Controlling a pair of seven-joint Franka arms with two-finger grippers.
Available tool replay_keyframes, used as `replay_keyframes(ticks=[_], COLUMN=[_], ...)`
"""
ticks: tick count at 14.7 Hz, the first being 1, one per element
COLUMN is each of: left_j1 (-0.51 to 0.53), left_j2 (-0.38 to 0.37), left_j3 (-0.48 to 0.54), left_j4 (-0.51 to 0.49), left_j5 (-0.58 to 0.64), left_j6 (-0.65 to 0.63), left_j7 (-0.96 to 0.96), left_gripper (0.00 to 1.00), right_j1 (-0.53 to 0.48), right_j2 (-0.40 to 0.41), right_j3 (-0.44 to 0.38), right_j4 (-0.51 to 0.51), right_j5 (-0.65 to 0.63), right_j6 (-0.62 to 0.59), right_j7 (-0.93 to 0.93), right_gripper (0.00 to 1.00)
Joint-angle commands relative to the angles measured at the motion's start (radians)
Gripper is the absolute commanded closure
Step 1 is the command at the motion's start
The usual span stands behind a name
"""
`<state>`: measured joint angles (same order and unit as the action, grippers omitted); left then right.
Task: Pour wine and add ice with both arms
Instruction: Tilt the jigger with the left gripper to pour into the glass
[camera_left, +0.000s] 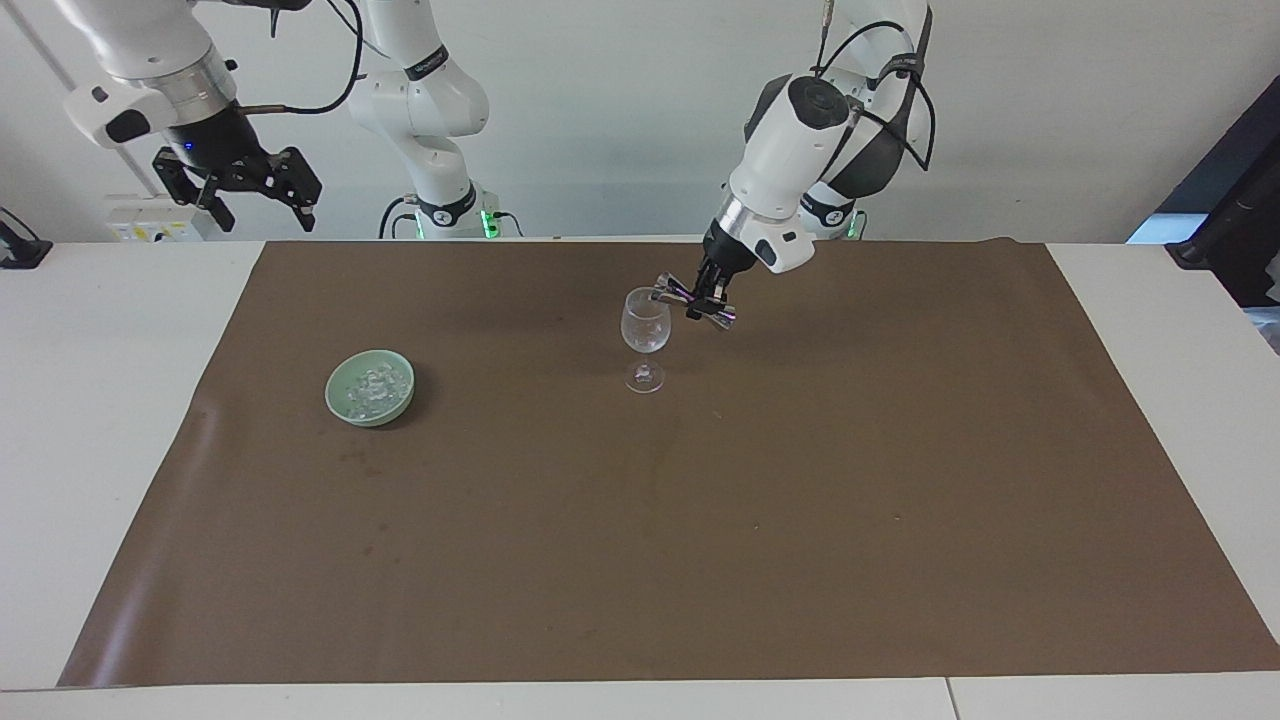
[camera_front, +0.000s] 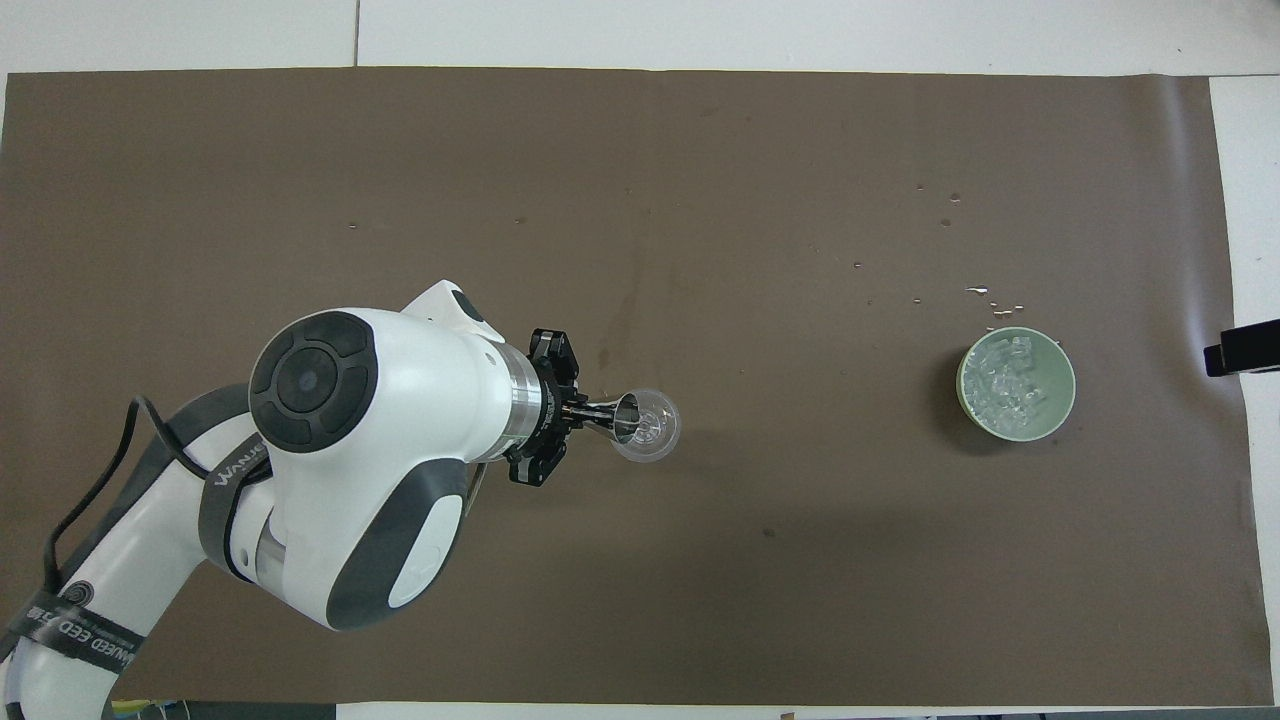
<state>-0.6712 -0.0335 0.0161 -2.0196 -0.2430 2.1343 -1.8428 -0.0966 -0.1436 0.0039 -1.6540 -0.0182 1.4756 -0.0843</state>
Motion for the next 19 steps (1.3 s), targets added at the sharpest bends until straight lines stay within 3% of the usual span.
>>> replay_keyframes(ticks=[1, 9, 16, 19], left_j1=[-0.044, -0.077, -0.143, -0.143], left_j2=[0.015, 0.02, 0.017, 0.014], left_j3=[0.01, -0.013, -0.022, -0.036], left_j4=[0.024, 0.084, 0.084, 0.085], left_j5=[0.092, 0.28, 0.478, 0.537], left_j6=[0.004, -0.089, -0.097, -0.12], left_j7=[-0.061, -0.116, -0.159, -0.171], left_gripper=[1.0, 1.0, 1.0, 1.0], right_j1=[-0.011, -0.011, 0.0, 0.0], right_j2=[-0.005, -0.005, -0.013, -0.05], right_j3=[0.01, 0.01, 0.01, 0.013], right_j4=[-0.006, -0.006, -0.007, -0.1], right_j5=[0.001, 0.001, 0.0, 0.003], right_j6=[-0.011, -0.011, -0.027, 0.029], right_j7=[0.012, 0.012, 0.009, 0.001], right_gripper=[0.0, 0.0, 0.0, 0.0])
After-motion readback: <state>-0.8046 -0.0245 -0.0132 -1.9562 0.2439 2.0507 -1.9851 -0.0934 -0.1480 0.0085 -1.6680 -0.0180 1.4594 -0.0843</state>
